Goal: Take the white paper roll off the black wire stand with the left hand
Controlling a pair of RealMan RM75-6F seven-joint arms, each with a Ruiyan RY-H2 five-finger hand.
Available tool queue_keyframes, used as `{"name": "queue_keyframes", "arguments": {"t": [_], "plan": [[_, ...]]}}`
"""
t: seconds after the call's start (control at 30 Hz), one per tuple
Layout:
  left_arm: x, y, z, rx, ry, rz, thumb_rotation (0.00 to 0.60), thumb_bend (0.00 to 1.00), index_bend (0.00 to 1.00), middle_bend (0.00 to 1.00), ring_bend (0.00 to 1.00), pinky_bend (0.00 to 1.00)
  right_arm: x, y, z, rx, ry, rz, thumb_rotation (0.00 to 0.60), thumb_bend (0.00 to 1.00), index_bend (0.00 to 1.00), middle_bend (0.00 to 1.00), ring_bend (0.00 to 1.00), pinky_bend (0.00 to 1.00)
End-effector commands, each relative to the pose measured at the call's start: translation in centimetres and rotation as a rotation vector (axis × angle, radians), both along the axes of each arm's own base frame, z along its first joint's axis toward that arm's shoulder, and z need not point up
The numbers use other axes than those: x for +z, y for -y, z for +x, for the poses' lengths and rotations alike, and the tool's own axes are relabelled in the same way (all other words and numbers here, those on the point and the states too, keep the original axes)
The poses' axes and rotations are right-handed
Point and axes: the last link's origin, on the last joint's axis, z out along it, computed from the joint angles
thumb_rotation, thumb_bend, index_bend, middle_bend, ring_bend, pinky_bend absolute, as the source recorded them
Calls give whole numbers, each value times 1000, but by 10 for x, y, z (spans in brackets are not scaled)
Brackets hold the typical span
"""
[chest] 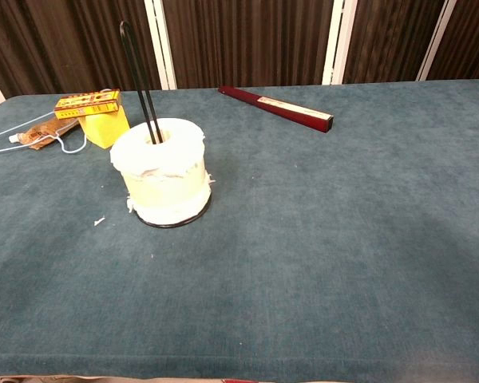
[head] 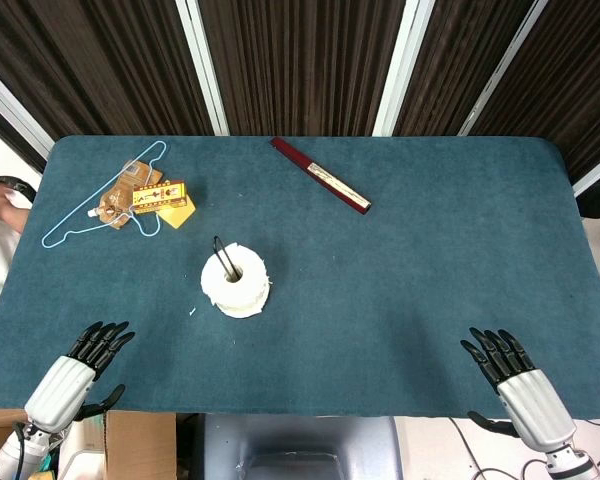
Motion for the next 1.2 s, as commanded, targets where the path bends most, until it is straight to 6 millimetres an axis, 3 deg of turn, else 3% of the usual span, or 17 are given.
{"name": "queue_keyframes", "arguments": {"t": [0.03,0.1,0.27,0.4,0.7,0.97,1.2], "plan": [[-5,-4,2,-12,24,-7,600,396,0,0,0,15,1,0,0,0,4,-1,600,64,0,0,0,0],[-13,-11,8,-26,103,-25,600,397,0,0,0,16,1,1,0,0,5,-4,600,65,0,0,0,0],[-40,-41,27,14,498,-120,600,385,0,0,0,8,1,2,1,-1,11,-6,600,65,0,0,0,0],[-56,-72,41,91,661,-121,600,372,0,0,0,0,1,4,0,-12,13,-11,600,65,0,0,0,0],[-106,-123,67,223,711,-165,600,343,0,0,0,0,3,11,-2,-41,23,-25,600,64,0,0,0,0],[-141,-146,89,286,728,-179,600,339,0,0,0,0,9,13,-4,-54,36,-38,600,65,0,0,0,0],[-157,-158,110,334,764,-177,600,337,0,0,0,3,15,13,-7,-59,58,-47,600,65,0,0,0,0]]}}
